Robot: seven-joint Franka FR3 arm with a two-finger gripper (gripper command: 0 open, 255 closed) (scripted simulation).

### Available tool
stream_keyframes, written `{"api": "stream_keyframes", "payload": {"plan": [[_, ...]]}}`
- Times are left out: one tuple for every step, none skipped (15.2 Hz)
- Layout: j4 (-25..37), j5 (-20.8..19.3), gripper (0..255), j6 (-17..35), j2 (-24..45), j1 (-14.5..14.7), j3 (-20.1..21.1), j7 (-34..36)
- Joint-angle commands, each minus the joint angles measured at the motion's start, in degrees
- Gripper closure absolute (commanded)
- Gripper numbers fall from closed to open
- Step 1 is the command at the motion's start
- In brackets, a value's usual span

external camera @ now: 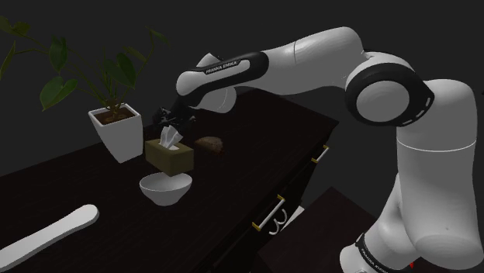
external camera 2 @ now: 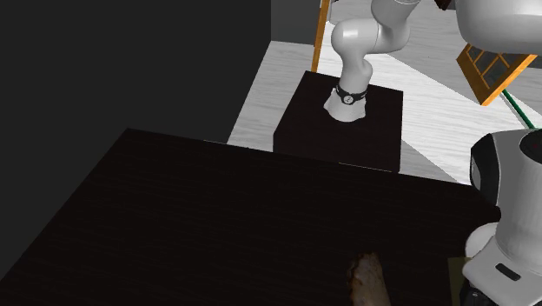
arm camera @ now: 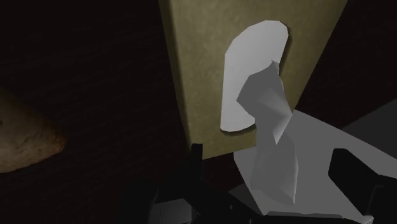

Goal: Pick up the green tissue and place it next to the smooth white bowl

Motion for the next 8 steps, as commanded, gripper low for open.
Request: {"api": "stream_keyframes", "payload": {"plan": [[-1.8, -0.5, 0, -1.5, -3.2, -0.3, -0.5, 0.2], [-2.6, -0.7, 0, -2.1, -4.5, -0.4, -0.7, 0.3], [-2.6, -0.7, 0, -2.1, -4.5, -0.4, -0.7, 0.3], [-2.6, -0.7, 0, -2.1, -4.5, -0.4, -0.7, 0.3], [-2.6, -0.7, 0, -2.1, -4.5, -0.4, -0.7, 0.3], [-2.6, -0.7, 0, -2.1, -4.5, -0.4, -0.7, 0.3], [-2.6, -0.7, 0, -2.1, -4.5, -0.4, -0.7, 0.3], [-2.6, -0.7, 0, -2.1, -4.5, -0.4, -0.7, 0.3]]}}
